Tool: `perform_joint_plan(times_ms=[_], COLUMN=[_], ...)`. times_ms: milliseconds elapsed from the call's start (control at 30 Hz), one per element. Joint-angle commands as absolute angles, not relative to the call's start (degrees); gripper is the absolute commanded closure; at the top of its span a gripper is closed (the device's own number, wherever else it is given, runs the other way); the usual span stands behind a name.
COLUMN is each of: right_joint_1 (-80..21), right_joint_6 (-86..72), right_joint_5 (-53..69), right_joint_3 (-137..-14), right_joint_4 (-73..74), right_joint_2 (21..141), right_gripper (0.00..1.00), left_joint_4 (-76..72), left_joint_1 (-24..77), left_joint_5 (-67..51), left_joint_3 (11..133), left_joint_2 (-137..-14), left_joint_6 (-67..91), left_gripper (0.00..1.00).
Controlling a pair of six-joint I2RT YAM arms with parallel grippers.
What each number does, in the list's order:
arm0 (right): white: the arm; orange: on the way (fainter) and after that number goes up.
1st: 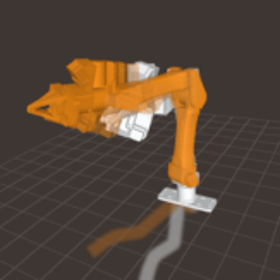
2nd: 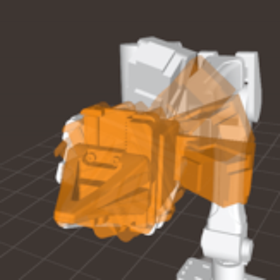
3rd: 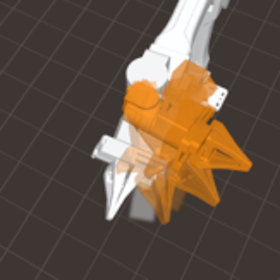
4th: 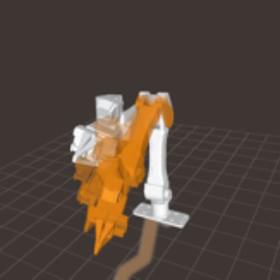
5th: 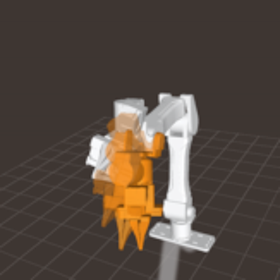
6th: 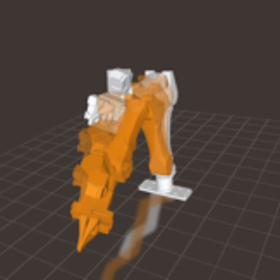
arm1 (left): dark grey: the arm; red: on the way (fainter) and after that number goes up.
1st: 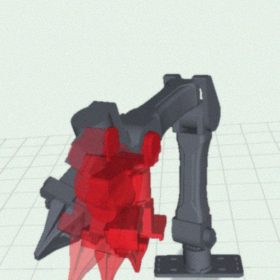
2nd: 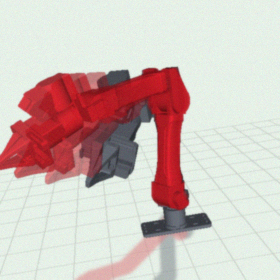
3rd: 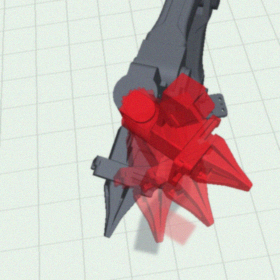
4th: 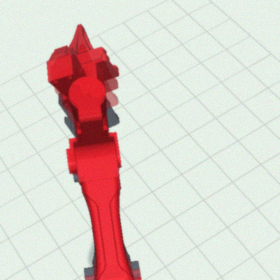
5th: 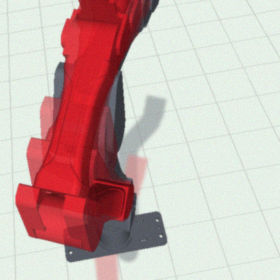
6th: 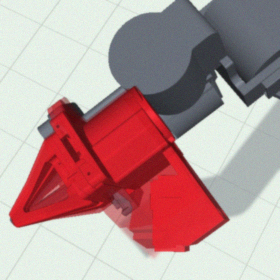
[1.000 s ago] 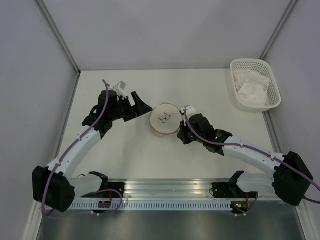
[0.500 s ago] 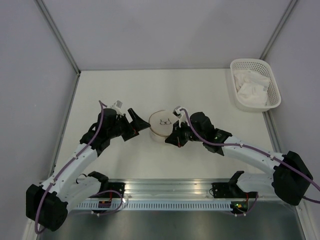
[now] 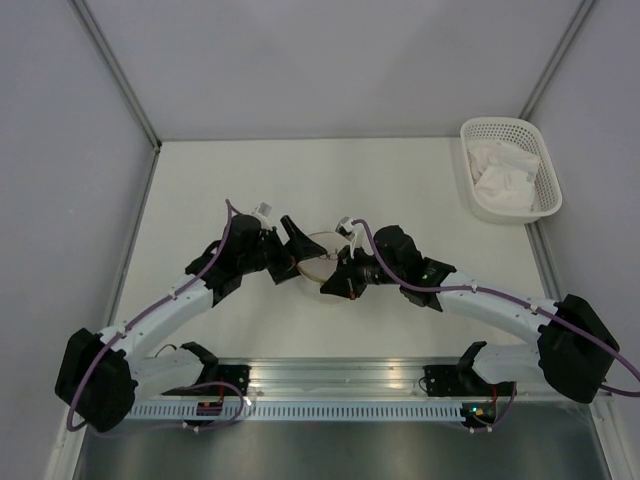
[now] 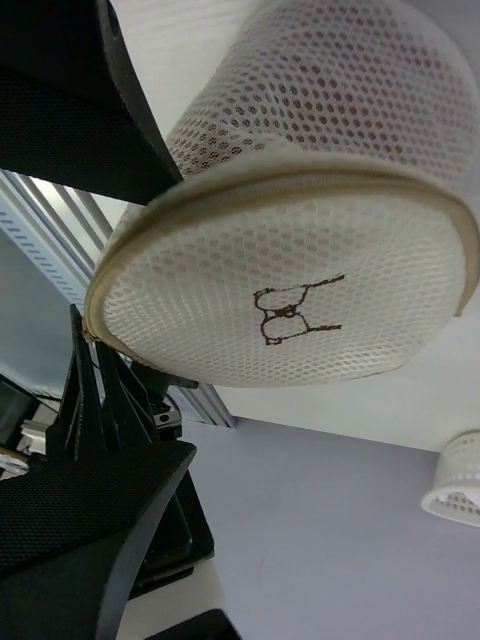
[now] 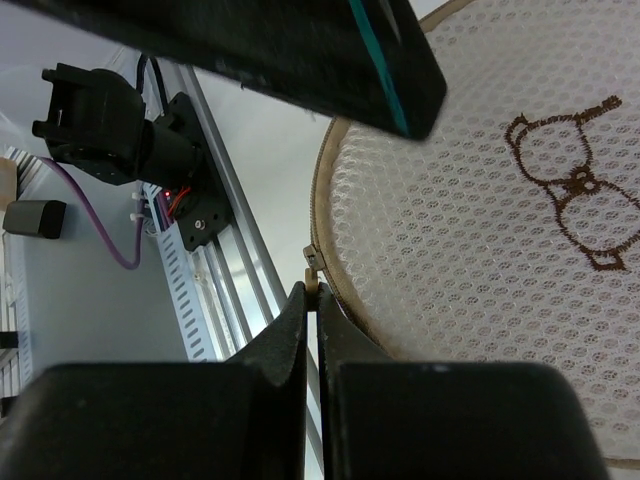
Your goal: Unzip the laundry bag and remove the bra
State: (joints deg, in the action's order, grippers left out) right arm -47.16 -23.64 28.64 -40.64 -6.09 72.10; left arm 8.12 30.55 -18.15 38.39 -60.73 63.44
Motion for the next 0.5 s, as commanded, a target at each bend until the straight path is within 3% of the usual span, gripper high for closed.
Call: perform_joint_plan(times_ms=[0,167,267,300,367,400,467], right_joint_1=[-47.6,-47.6,-47.6,-47.6,-47.6,-47.6,-47.6], right_joint_6=[-23.3,-22.2,-21.6,-21.4,-20.9,-20.7,-20.0], right_joint_5=[29.7,27.8,27.1,26.5,25.9,25.0,24.2], right_joint_3=[-42.5,-42.7,-42.9,-43.0,-43.3,-43.4,-43.4], right_joint_4=[-9.8,-7.8,-6.9,-6.5,-5.3,-4.8,-3.5], right_joint_2=[72.4,71.6,71.4,71.3,70.8,70.7,70.0], right_gripper=[1.00,0.99,1.00,1.00,0.99,1.00,1.00], left_joint_4=[4.7,4.5,4.2,4.2,4.2,4.7,4.9], left_joint_1=[33.9,34.3,34.2,34.2,34.1,34.0,33.8], left_joint_5=[-20.4,-20.0,-16.9,-16.0,-15.2,-14.3,-13.6], left_joint_3=[42.7,41.9,41.8,42.3,43.0,43.8,44.6], left_joint_2=[-65.2,-66.3,-65.9,-66.0,-66.2,-66.4,-67.1], left_joint_6=[67.0,67.1,65.4,65.0,63.8,63.5,62.3], left_gripper=[0.01,0.01,0.19,0.37,0.57,0.80,0.91])
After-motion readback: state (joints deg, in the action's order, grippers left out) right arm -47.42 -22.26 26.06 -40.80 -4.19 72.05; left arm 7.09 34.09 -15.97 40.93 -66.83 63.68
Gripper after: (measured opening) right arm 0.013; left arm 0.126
